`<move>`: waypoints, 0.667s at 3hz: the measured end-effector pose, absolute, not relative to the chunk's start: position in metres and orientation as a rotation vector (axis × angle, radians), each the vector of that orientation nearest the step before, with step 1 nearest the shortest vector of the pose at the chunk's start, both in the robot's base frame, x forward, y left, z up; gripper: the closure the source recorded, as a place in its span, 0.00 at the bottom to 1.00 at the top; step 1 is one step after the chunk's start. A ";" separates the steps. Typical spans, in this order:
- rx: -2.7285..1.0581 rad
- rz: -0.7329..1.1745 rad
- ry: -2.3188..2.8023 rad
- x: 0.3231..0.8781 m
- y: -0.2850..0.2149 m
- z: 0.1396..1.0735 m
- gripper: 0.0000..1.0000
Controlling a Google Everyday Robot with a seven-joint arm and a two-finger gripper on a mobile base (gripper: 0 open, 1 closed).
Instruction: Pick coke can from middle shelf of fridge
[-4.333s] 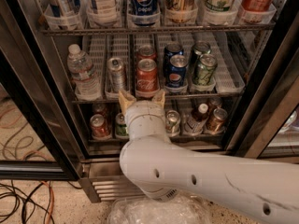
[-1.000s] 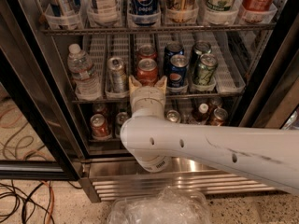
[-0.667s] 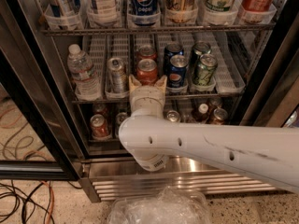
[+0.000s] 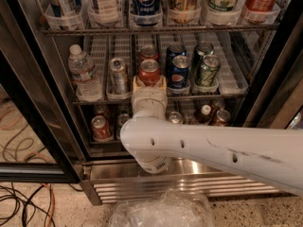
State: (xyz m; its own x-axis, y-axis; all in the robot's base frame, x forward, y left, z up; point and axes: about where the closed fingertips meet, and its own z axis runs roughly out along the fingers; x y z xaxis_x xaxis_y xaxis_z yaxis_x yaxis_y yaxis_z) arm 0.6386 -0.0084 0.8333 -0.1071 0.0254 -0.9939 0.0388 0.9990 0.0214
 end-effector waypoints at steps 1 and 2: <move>0.050 -0.001 1.676 0.638 -0.008 0.835 0.94; 0.038 0.035 1.644 0.630 -0.012 0.855 1.00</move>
Offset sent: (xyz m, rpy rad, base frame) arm -0.0221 -0.0086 0.0522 0.0496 -0.0855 0.0841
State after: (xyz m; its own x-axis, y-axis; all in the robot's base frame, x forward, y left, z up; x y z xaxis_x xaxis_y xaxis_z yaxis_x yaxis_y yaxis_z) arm 0.6303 -0.0118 0.8547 -0.0738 0.0458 -0.9962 0.0033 0.9990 0.0457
